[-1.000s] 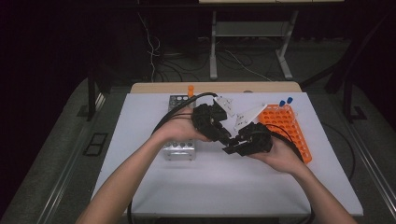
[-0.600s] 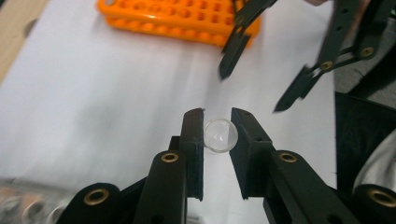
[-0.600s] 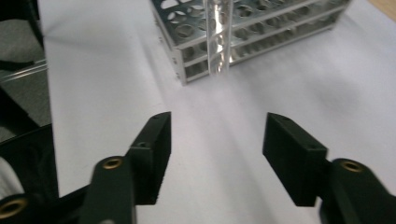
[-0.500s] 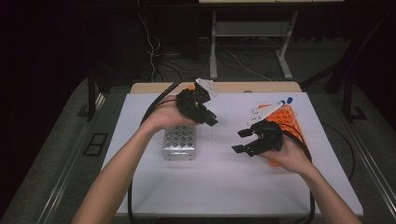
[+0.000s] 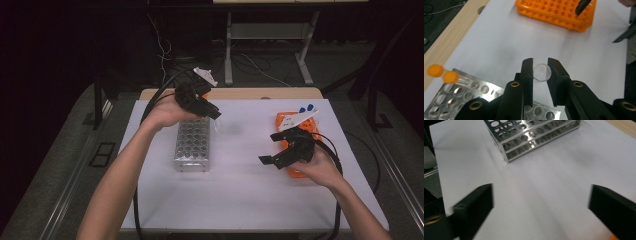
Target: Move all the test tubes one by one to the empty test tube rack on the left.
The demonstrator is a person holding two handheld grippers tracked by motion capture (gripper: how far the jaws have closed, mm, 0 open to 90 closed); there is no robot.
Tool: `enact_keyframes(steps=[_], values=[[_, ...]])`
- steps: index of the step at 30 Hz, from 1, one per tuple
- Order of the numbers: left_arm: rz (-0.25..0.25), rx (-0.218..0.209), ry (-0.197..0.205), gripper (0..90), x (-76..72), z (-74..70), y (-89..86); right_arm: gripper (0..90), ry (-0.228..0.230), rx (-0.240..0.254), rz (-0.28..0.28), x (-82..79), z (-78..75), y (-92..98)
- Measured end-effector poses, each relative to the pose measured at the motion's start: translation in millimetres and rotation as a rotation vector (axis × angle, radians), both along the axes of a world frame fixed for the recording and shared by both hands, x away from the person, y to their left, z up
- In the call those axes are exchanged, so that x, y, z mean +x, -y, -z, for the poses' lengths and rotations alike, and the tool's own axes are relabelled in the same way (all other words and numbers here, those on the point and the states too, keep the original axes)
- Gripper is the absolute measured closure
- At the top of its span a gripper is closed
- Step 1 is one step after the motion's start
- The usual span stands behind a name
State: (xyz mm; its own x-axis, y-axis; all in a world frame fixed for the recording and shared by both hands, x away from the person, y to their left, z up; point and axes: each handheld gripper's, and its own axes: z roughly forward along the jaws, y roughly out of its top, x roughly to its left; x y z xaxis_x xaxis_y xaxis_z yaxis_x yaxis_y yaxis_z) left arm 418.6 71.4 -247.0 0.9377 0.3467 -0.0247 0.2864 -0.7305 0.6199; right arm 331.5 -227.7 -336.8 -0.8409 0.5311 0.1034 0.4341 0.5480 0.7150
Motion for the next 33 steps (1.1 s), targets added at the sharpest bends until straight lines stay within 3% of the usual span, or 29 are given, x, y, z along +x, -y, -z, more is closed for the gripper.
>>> enact_keyframes(steps=[1, 20, 33], values=[[-0.009, 0.001, -0.001, 74.2, 2.2, -0.3, -1.6, 0.2, -0.004, 0.001, 0.004, 0.0, 0.4, 2.4], [-0.183, -0.025, -0.006, 74.3, 42.6, 12.0, -26.1, 0.2, -0.016, 0.051, 0.066, -8.1, 8.1, 38.4], [-0.261, -0.005, 0.016, 74.3, 67.7, 30.9, -29.0, 0.2, -0.029, 0.062, 0.096, -10.5, 16.2, 53.1]])
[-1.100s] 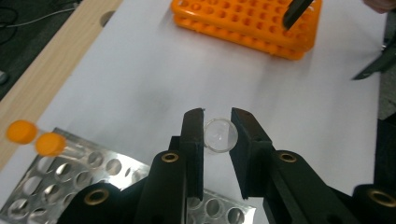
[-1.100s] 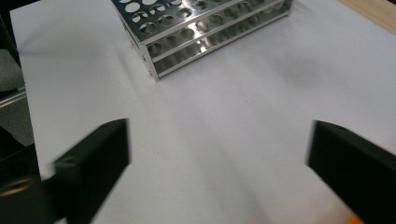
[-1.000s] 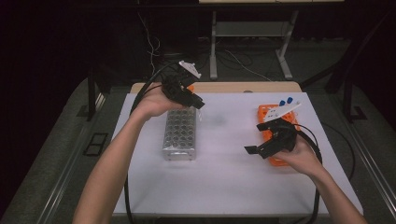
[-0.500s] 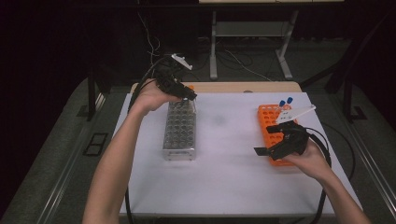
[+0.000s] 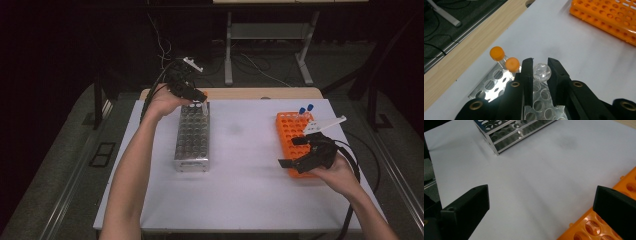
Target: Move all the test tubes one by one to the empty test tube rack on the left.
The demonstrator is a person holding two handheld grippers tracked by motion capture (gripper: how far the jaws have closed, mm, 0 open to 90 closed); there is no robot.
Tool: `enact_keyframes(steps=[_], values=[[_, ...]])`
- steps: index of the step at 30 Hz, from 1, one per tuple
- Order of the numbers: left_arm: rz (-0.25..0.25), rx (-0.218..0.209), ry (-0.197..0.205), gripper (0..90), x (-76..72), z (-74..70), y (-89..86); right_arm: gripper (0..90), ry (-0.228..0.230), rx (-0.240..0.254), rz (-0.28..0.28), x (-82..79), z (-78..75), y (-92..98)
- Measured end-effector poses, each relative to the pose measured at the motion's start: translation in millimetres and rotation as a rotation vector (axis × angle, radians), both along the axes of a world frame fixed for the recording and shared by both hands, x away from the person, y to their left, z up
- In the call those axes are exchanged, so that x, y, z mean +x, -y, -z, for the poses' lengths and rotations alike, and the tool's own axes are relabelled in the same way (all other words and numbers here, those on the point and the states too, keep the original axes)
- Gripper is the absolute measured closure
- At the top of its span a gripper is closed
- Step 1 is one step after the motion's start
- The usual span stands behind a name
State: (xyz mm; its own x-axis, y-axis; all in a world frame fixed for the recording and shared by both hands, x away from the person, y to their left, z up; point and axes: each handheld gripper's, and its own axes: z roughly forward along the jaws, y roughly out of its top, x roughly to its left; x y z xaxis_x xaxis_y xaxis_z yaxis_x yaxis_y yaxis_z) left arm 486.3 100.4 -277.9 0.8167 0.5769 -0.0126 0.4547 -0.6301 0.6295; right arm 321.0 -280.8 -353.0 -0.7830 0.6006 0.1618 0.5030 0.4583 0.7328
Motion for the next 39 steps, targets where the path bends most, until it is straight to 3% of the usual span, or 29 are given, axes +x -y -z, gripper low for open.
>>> enact_keyframes(steps=[16, 20, 31, 39], values=[[-0.038, 0.054, -0.03, 74.4, 19.6, 24.1, 7.4, 0.2, -0.016, 0.01, 0.035, -3.8, 11.0, 17.6], [-0.041, 0.079, -0.046, 74.4, 22.0, 29.4, 9.2, 0.2, -0.012, 0.014, 0.042, -4.1, 11.2, 21.6], [-0.047, 0.093, -0.079, 73.7, 23.9, 44.5, 13.7, 0.2, -0.009, 0.033, 0.07, -1.2, 12.3, 29.4], [-0.049, 0.068, -0.102, 58.7, 18.7, 41.8, 13.7, 0.2, -0.012, 0.037, 0.103, 3.5, 16.4, 38.6]])
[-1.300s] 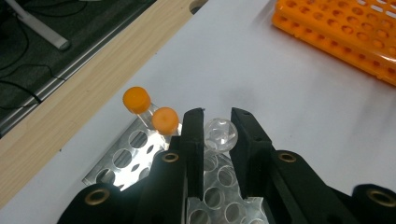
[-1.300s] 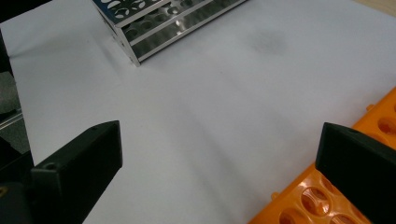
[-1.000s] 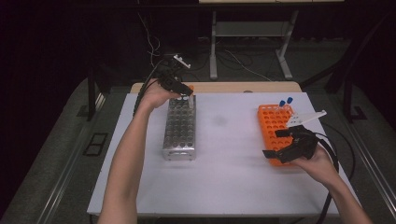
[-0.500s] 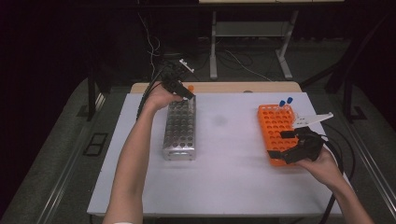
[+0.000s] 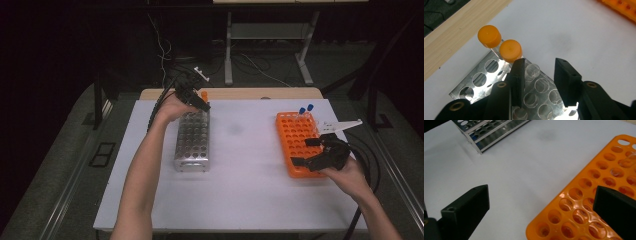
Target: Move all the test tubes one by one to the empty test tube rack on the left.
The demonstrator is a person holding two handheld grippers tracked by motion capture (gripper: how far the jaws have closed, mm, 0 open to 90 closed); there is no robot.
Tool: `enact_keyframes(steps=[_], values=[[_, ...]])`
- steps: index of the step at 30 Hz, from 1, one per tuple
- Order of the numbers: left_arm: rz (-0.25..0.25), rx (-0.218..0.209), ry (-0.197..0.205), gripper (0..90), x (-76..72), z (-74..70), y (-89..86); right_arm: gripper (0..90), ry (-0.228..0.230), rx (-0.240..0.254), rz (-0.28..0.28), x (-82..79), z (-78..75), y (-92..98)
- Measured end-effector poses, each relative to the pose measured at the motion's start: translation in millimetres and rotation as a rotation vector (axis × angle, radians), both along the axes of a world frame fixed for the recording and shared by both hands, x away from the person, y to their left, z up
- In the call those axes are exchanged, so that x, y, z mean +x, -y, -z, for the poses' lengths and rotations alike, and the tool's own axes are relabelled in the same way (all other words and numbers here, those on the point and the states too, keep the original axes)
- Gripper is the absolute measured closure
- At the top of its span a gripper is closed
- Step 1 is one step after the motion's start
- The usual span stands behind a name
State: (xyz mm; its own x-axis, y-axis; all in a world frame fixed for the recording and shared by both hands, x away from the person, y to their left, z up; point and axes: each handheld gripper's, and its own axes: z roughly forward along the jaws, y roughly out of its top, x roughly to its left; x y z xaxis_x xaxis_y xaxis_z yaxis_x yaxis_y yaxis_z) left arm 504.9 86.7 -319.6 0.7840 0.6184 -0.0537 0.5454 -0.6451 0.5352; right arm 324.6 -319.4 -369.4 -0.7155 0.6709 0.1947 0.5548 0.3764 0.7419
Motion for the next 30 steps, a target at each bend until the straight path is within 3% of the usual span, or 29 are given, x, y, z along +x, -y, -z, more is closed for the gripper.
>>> enact_keyframes(steps=[8, 16, 30], values=[[-0.008, -0.04, 0.014, 45.1, -16.4, -9.7, -9.0, 0.2, -0.024, 0.004, 0.048, 9.6, 6.7, 14.0], [-0.002, -0.107, 0.037, 34.0, -36.7, -21.9, -17.8, 0.2, -0.034, -0.004, 0.07, 16.9, 9.6, 19.7], [0.027, -0.2, 0.112, 12.9, -87.5, -39.8, -25.5, 0.3, -0.043, -0.042, 0.098, 26.3, 3.9, 27.5]])
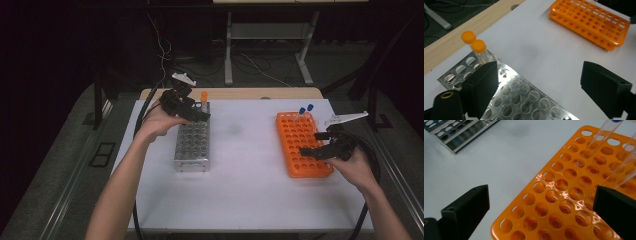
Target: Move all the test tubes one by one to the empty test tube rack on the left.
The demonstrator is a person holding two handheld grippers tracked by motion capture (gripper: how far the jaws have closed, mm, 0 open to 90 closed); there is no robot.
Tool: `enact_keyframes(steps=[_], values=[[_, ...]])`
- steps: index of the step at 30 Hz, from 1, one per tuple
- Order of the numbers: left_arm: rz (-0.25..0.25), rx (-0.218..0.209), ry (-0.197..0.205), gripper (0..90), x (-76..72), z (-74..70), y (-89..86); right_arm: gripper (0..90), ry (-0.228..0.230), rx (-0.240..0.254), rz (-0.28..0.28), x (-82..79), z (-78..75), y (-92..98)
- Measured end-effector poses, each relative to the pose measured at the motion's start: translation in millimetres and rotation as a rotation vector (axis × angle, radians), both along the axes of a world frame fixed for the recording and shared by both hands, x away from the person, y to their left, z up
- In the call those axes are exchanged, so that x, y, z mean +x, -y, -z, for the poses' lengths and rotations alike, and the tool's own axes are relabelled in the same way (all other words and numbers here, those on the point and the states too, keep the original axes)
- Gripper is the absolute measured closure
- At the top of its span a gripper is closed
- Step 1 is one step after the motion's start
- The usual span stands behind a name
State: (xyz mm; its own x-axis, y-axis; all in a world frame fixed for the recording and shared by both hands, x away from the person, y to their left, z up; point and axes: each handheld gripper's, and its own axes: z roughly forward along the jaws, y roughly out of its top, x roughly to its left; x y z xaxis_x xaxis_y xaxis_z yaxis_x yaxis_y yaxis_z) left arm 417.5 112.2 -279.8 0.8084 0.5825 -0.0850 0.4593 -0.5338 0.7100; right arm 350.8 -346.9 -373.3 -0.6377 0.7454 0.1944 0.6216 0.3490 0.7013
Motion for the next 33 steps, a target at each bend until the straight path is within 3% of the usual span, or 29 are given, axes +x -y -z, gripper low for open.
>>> enact_keyframes(steps=[6, 11, 18, 22, 28, 33], values=[[0.009, -0.01, 0.017, 0.0, -23.1, 1.7, 1.7, 0.3, -0.01, -0.012, 0.02, 8.6, 2.3, 5.8], [0.012, -0.035, 0.048, 0.0, -42.6, 3.8, 1.2, 0.3, -0.024, -0.024, 0.049, 17.1, 5.5, 10.1], [0.037, -0.081, 0.055, 0.0, -60.9, 9.5, 0.2, 2.3, -0.032, -0.031, 0.092, 26.2, 11.8, 17.1], [0.054, -0.074, 0.049, 0.0, -68.0, 16.1, 1.0, 6.2, -0.036, -0.04, 0.11, 32.5, 14.9, 21.2], [0.065, -0.063, 0.036, 0.0, -72.3, 24.7, 2.2, 29.2, -0.018, -0.07, 0.167, 41.5, 21.2, 28.6], [0.065, -0.062, 0.028, 0.0, -71.5, 28.9, 2.4, 46.0, -0.004, -0.055, 0.183, 44.8, 24.6, 33.7]])
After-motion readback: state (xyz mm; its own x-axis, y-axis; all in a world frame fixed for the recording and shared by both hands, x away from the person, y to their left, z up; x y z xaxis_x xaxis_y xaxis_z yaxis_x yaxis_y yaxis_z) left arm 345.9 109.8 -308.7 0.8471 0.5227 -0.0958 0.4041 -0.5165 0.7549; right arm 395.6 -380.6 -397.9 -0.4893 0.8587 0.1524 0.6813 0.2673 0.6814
